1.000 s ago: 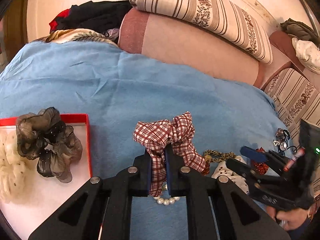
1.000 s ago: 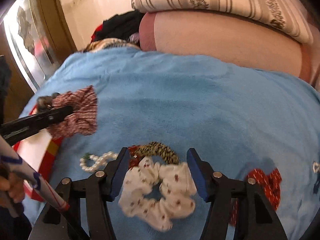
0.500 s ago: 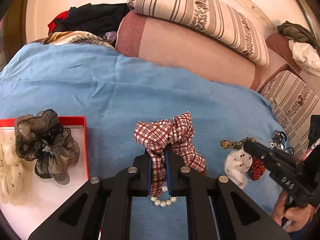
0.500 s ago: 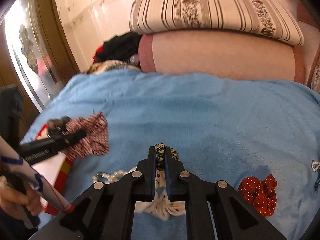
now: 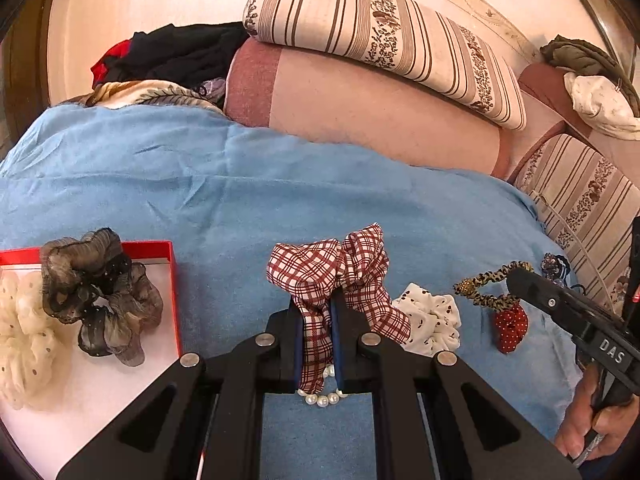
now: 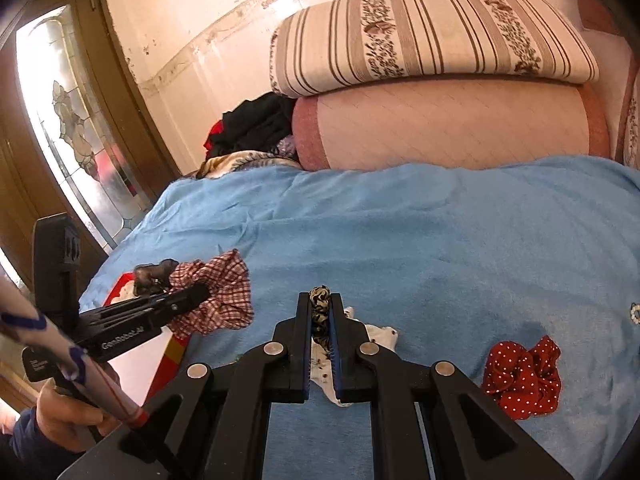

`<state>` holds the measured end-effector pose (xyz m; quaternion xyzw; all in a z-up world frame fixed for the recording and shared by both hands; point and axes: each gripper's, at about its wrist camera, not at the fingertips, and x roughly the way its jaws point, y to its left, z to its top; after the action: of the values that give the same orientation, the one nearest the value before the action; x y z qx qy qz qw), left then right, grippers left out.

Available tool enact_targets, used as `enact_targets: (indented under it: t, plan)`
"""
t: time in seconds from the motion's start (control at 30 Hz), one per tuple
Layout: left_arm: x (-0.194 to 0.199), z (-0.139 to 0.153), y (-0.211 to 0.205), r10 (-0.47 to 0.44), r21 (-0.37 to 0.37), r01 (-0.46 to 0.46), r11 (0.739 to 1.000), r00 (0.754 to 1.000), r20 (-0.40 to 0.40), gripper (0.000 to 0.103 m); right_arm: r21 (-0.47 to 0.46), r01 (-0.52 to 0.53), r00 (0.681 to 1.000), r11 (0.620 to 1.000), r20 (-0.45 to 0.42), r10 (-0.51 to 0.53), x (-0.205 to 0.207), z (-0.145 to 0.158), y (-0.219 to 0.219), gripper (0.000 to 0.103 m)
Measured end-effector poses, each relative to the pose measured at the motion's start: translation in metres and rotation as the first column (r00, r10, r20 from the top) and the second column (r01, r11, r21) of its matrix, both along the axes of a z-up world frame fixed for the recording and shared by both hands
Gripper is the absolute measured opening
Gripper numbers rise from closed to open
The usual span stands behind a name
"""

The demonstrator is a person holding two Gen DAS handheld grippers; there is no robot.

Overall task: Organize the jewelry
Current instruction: 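Grasp the leopard-print hair tie with the right tool, then carry the plaid scrunchie and leopard hair tie over the tray with both tools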

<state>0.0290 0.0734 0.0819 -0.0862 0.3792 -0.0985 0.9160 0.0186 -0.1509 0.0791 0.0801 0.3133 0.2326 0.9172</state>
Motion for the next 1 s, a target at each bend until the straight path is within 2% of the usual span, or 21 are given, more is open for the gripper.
enact_targets:
  t: [0.4,1.0]
  plan:
    - [-0.006,0.004,0.001,0.001,0.022,-0.002,1.0,1.0,0.02,0.011,-0.014,-0.042,0.999,0.999,-0.004,0.042,-0.005,-0.004,0.014,0.008]
    - [-0.029,0.021,0.018,0.025,0.077,-0.033,0.996,0.995,0.093,0.011,-0.022,-0.108,0.994,0.994,0.027,0.109,-0.026,0.001,0.045,0.008]
